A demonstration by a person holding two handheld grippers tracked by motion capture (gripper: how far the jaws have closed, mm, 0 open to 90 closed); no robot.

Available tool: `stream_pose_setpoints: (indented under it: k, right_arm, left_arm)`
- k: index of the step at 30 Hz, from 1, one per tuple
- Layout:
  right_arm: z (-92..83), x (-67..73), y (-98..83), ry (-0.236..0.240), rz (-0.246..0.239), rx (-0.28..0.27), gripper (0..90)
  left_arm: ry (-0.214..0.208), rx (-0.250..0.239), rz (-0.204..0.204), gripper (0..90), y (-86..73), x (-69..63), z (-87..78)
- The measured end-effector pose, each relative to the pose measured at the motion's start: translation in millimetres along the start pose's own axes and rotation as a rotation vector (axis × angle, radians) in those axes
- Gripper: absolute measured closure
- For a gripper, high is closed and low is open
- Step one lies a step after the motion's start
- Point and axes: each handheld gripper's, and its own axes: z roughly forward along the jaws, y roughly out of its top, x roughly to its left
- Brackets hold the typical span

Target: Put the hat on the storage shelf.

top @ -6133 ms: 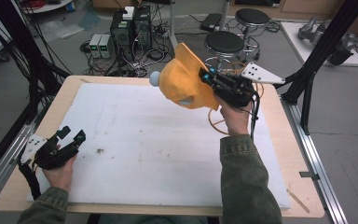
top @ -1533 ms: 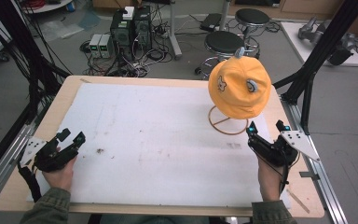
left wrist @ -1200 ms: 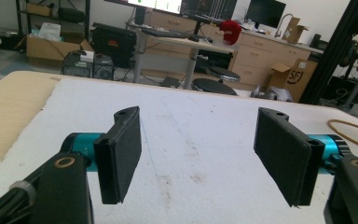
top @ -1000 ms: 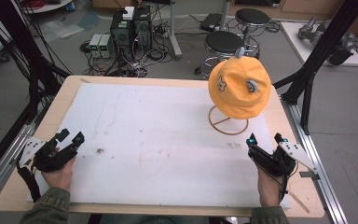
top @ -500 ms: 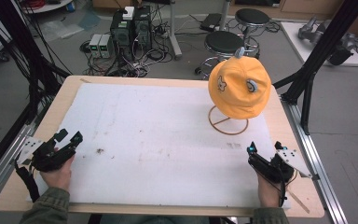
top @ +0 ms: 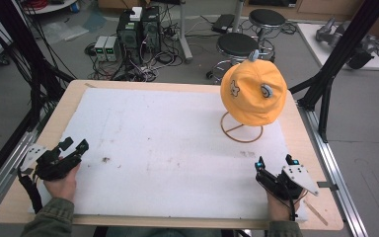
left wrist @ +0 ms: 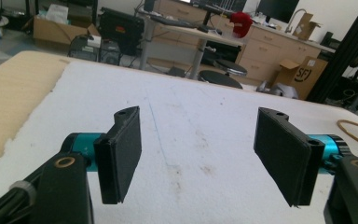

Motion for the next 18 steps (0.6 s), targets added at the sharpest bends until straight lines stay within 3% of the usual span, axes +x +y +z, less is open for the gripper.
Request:
stream_pose_setpoints:
  k: [8, 18]
  right_arm:
    - [-4.0, 0.8, -0.3, -0.008, 0.014, -0.02, 11.5]
    - [-2.3, 3.3, -1.8, -0.002, -0.006, -0.018, 11.6]
  left_arm:
    - [0.003, 0.012, -0.003, 32.3, -0.8, -0.4, 1.2]
    - [0.002, 0.016, -0.008, 32.3, -1.1, -1.0, 1.5]
